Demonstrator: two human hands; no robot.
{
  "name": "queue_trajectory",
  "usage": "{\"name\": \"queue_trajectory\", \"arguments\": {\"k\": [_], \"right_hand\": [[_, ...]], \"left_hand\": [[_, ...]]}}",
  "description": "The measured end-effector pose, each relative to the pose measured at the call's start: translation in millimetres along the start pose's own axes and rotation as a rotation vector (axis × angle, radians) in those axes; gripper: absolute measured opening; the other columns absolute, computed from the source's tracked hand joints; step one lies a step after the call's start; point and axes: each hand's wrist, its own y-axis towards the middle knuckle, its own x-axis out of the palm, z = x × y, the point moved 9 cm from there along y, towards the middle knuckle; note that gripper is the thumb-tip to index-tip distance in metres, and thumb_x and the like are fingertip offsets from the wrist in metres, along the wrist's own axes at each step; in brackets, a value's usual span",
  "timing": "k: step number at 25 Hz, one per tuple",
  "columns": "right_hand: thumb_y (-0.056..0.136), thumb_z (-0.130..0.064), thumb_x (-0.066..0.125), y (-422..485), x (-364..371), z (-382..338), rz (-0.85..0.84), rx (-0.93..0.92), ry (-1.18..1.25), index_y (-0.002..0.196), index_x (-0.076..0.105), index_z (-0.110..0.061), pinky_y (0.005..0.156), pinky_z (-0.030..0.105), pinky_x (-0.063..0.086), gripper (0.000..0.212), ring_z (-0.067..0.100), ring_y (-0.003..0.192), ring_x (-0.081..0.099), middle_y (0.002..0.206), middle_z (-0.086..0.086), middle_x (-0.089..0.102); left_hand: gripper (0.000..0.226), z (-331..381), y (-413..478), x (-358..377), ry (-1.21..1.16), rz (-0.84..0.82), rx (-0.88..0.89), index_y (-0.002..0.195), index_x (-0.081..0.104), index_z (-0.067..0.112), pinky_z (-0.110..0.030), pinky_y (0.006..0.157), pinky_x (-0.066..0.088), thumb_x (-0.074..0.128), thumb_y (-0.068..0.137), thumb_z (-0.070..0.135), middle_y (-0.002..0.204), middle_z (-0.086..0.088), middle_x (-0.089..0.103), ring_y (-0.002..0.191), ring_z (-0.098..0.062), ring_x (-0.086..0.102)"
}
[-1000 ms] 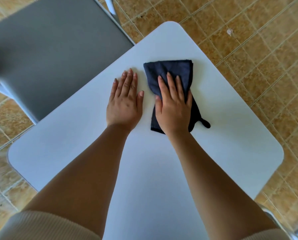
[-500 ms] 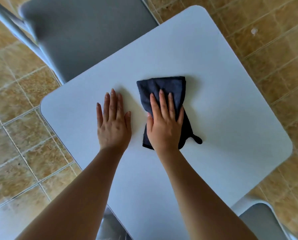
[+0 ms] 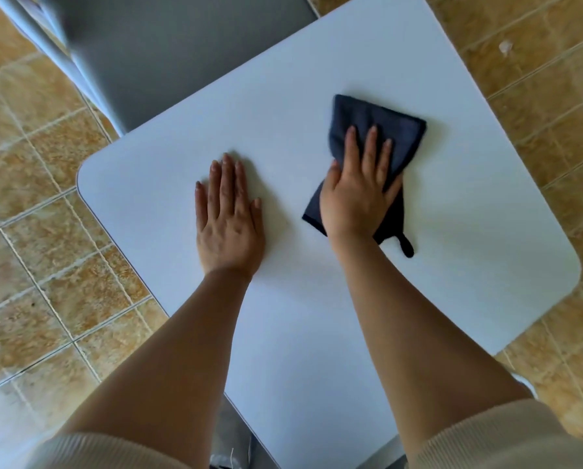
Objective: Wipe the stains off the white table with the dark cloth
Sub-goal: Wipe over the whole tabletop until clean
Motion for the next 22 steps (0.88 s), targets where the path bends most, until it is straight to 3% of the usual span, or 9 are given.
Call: {"name": "queue_trajectory", "arguments": {"k": [4, 8, 10, 13, 16, 18, 22], "right_hand": [[0.097, -0.033, 0.049, -50.9, -0.5, -51.3, -0.001, -0.271, 0.08, 0.146, 0.051, -0.029, 0.114, 0.057, 0.033, 0.049, 0.026, 0.146, 0.039, 0.156, 0.0, 0.045], [0.101, -0.031, 0.046, -116.9, -12.1, -36.2, -0.094, -0.459, 0.075, 0.149, 0.047, -0.028, 0.117, 0.054, 0.03, 0.048, 0.024, 0.15, 0.032, 0.159, -0.001, 0.038], [0.102, -0.033, 0.042, -134.3, -20.1, -3.0, -0.114, -0.446, 0.01, 0.151, 0.043, -0.029, 0.115, 0.054, 0.033, 0.049, 0.023, 0.15, 0.03, 0.161, -0.001, 0.035], [0.101, -0.034, 0.041, -118.2, -24.8, 35.0, -0.098, -0.284, -0.076, 0.152, 0.04, -0.027, 0.112, 0.055, 0.037, 0.051, 0.025, 0.15, 0.032, 0.162, 0.001, 0.035], [0.099, -0.033, 0.046, -75.0, -13.4, 12.4, -0.037, -0.131, -0.052, 0.149, 0.046, -0.026, 0.111, 0.059, 0.036, 0.051, 0.029, 0.148, 0.035, 0.159, 0.003, 0.039], [0.097, -0.033, 0.047, -54.3, -1.7, -31.4, -0.003, -0.148, -0.01, 0.146, 0.05, -0.025, 0.109, 0.061, 0.038, 0.05, 0.03, 0.145, 0.039, 0.157, 0.004, 0.043], [0.097, -0.034, 0.045, -76.1, 11.1, -112.3, -0.018, -0.383, 0.051, 0.147, 0.05, -0.027, 0.112, 0.058, 0.036, 0.05, 0.027, 0.145, 0.041, 0.156, 0.002, 0.045]], "left_hand": [[0.056, -4.0, 0.9, -11.6, -0.137, 0.09, -0.02, 0.151, 0.025, 0.002, -0.036, 0.122, 0.006, 0.018, 0.102, 0.03, 0.159, -0.012, 0.022, 0.148, -0.021, 0.017], [0.056, -15.5, -5.3, -22.5, -0.228, 0.097, -0.039, 0.15, 0.025, 0.001, -0.032, 0.122, 0.003, 0.018, 0.103, 0.029, 0.158, -0.013, 0.023, 0.148, -0.023, 0.017], [0.057, -33.6, -18.3, -27.3, -0.126, 0.087, -0.08, 0.152, 0.022, 0.003, -0.034, 0.122, 0.001, 0.017, 0.103, 0.031, 0.16, -0.01, 0.019, 0.149, -0.021, 0.012], [0.056, -63.5, -40.5, -27.3, -0.027, 0.062, -0.14, 0.153, 0.019, 0.006, -0.036, 0.122, 0.001, 0.019, 0.103, 0.031, 0.161, -0.008, 0.016, 0.149, -0.019, 0.009], [0.056, -74.0, -49.2, -23.0, -0.023, 0.063, -0.135, 0.154, 0.018, 0.008, -0.033, 0.121, -0.001, 0.022, 0.103, 0.03, 0.161, -0.006, 0.015, 0.149, -0.019, 0.009], [0.056, -74.9, -49.2, -22.2, -0.016, 0.077, -0.143, 0.154, 0.018, 0.008, -0.031, 0.121, -0.003, 0.023, 0.103, 0.03, 0.161, -0.006, 0.015, 0.149, -0.018, 0.009], [0.056, -75.7, -50.9, -21.7, -0.021, 0.081, -0.129, 0.154, 0.017, 0.008, -0.034, 0.122, 0.001, 0.024, 0.103, 0.029, 0.161, -0.006, 0.014, 0.149, -0.017, 0.009]]}}
